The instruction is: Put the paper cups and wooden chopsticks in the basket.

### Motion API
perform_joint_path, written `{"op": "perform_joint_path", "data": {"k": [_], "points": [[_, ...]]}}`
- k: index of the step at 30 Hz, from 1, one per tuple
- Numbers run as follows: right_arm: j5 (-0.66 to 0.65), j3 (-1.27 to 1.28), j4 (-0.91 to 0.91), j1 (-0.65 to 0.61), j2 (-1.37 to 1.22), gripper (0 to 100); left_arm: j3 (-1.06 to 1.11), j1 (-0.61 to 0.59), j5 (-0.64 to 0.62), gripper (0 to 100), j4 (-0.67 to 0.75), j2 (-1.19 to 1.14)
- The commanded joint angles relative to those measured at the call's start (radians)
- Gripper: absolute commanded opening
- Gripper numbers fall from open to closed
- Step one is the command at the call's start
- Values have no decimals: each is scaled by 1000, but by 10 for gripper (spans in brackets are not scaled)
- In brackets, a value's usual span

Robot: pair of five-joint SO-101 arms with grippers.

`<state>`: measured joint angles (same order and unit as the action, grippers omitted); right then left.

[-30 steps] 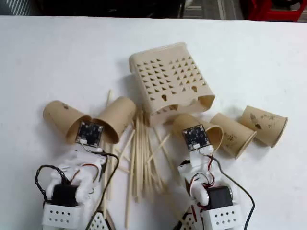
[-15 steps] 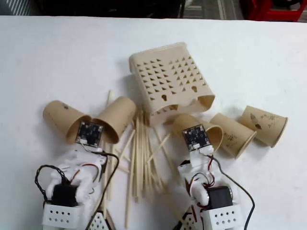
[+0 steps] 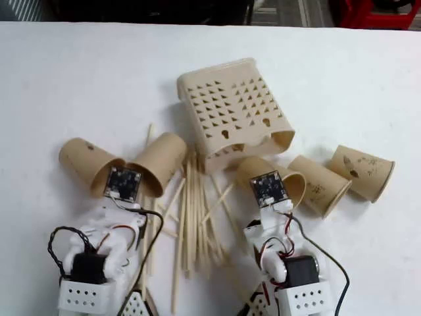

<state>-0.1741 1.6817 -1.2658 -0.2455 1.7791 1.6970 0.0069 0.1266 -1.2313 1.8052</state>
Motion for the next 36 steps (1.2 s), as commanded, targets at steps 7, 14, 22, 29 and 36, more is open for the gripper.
{"op": "perform_joint_path", "data": {"k": [7, 14, 22, 29, 36], "points": [[-2, 9, -4, -2, 15, 19, -6, 15, -5, 116, -40, 8], [-9, -26, -5, 2, 16, 21, -11, 7, -3, 116, 121, 8], [-11, -235, 33, 128, 16, 22, -14, -39, -2, 116, 169, 8], [-290, -371, 48, 182, 16, 22, -6, -252, -3, 116, 256, 8], [-359, -578, 42, 182, 5, 24, -5, -266, -3, 116, 253, 8]]}}
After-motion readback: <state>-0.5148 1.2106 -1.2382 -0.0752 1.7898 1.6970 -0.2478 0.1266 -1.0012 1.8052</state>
